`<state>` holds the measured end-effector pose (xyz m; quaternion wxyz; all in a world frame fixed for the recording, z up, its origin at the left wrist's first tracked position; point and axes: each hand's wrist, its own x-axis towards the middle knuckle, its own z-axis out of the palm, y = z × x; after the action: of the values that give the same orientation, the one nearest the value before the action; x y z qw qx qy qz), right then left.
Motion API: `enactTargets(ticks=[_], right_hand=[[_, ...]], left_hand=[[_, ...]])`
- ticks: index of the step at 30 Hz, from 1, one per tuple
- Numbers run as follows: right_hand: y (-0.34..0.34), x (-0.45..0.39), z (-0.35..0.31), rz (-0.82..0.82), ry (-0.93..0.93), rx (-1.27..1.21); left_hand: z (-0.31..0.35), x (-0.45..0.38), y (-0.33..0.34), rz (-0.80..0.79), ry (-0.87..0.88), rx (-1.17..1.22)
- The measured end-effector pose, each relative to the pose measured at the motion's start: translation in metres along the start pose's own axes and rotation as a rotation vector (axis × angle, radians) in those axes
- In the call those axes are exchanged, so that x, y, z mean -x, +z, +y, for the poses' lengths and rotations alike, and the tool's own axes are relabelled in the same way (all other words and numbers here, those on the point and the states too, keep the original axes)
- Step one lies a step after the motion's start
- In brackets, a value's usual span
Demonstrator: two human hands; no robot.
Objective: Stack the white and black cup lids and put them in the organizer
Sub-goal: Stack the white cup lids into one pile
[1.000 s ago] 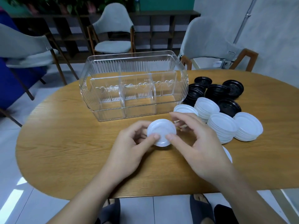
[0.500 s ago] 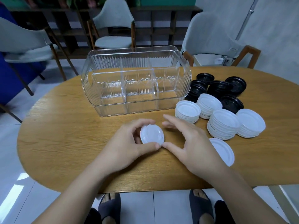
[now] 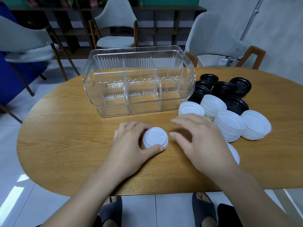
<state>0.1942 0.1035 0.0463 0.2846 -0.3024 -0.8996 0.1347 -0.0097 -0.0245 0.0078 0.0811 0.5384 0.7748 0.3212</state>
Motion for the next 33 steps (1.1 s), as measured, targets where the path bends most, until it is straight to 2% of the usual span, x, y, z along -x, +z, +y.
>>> enactTargets(ticks=[3,6,10,13,22,33], right_hand=[[-0.010,-0.025,0.005,0.097,0.039,0.200],[-0.008,-0.044,0.010,0.070,0.078,0.475],[-0.001,-0.048,0.010,-0.017,0.102,0.573],[0.003,-0.047,0.013,-0.023,0.113,0.626],[0.009,-0.040,0.015,-0.015,0.123,0.563],[0.004,-0.032,0.015,0.110,0.184,0.142]], left_hand=[[0.002,-0.003,0.001,0.013,-0.011,-0.007],[0.004,-0.005,0.002,0.023,-0.022,-0.018],[0.004,-0.007,0.002,0.025,-0.033,-0.011],[0.003,-0.007,0.001,0.017,-0.040,-0.002],[0.004,-0.004,-0.002,0.006,-0.040,0.016],[0.002,-0.002,-0.005,-0.010,-0.038,0.021]])
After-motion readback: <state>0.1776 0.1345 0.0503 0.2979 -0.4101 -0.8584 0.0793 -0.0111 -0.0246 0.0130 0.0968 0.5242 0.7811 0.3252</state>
